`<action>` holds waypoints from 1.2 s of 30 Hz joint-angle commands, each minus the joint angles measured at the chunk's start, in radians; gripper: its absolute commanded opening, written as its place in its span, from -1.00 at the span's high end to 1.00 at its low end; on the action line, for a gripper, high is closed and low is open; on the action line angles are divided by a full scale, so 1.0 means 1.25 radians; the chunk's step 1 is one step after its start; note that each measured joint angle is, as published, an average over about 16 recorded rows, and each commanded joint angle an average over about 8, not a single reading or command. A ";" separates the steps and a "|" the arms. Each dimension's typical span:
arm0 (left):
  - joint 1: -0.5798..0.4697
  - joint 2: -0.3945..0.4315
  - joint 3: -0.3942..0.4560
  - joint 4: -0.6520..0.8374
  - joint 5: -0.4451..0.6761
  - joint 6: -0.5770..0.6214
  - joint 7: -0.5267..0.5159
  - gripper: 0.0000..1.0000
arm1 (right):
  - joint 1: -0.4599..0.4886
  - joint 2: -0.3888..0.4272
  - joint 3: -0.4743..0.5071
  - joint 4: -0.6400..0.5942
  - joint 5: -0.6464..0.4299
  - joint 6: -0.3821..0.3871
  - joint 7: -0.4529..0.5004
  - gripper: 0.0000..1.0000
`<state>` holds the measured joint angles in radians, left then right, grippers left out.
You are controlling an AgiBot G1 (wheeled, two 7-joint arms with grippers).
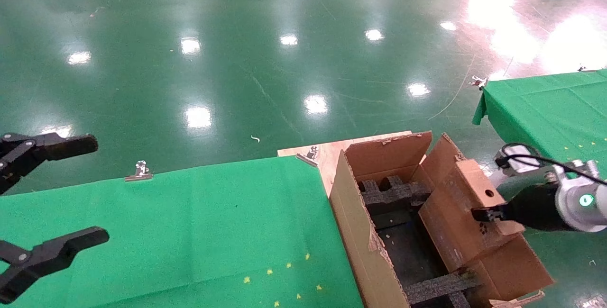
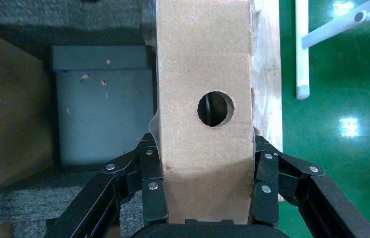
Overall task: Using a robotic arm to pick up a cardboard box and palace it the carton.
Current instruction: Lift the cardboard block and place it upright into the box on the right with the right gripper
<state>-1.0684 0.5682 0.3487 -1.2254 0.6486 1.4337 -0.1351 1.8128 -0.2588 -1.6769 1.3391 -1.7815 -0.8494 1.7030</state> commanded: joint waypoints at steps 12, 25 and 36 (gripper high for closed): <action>0.000 0.000 0.000 0.000 0.000 0.000 0.000 -1.00 | -0.088 -0.054 -0.039 -0.033 -0.053 0.105 0.070 1.00; 0.000 0.000 0.000 0.000 0.000 0.000 0.000 -1.00 | -0.165 -0.134 -0.061 -0.146 -0.012 0.175 0.049 1.00; 0.000 0.000 0.000 0.000 0.000 0.000 0.000 -1.00 | -0.224 -0.203 -0.064 -0.256 0.073 0.208 -0.022 1.00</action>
<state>-1.0684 0.5682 0.3487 -1.2254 0.6486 1.4337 -0.1351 1.5343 -0.5124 -1.7556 1.0188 -1.6887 -0.5933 1.6701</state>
